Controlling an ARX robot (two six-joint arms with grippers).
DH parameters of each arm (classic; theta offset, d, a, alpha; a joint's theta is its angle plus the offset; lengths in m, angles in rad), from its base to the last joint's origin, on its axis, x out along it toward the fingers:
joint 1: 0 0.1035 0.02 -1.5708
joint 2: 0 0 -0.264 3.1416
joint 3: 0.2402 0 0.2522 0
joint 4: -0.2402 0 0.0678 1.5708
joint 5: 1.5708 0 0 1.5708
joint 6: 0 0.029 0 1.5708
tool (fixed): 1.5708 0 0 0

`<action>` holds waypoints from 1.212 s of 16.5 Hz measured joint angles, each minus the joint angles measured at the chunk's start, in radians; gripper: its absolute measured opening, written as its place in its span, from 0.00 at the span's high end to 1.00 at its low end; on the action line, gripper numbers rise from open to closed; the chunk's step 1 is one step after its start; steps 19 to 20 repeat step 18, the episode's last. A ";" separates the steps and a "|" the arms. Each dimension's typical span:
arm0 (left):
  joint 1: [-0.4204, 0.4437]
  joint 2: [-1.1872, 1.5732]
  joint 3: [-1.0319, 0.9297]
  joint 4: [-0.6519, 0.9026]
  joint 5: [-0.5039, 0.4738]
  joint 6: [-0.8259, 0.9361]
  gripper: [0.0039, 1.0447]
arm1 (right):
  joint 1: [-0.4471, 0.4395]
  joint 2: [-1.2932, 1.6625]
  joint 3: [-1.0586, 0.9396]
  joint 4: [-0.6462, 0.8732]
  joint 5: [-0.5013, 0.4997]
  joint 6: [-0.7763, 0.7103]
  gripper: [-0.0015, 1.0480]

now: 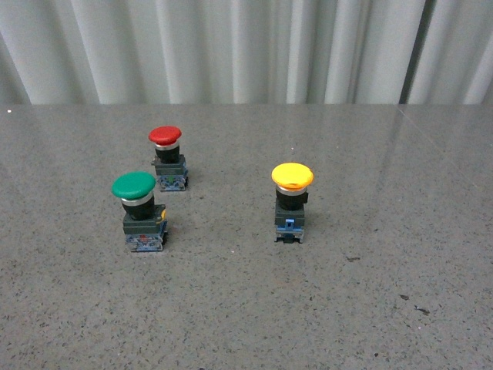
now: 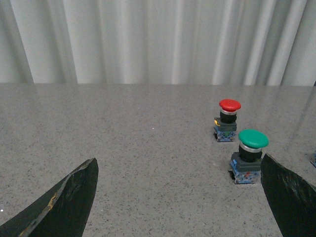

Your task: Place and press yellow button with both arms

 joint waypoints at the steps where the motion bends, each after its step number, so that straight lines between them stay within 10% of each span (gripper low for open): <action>1: 0.000 0.000 0.000 0.000 0.000 0.000 0.06 | 0.000 0.000 0.000 0.000 0.000 0.000 0.39; 5: 0.000 0.000 0.000 0.000 0.000 0.000 0.06 | 0.000 0.000 0.000 0.000 0.000 0.000 0.05; 20: 0.000 0.000 0.000 0.000 0.000 0.000 0.06 | 0.000 0.000 0.000 0.000 0.000 0.000 0.06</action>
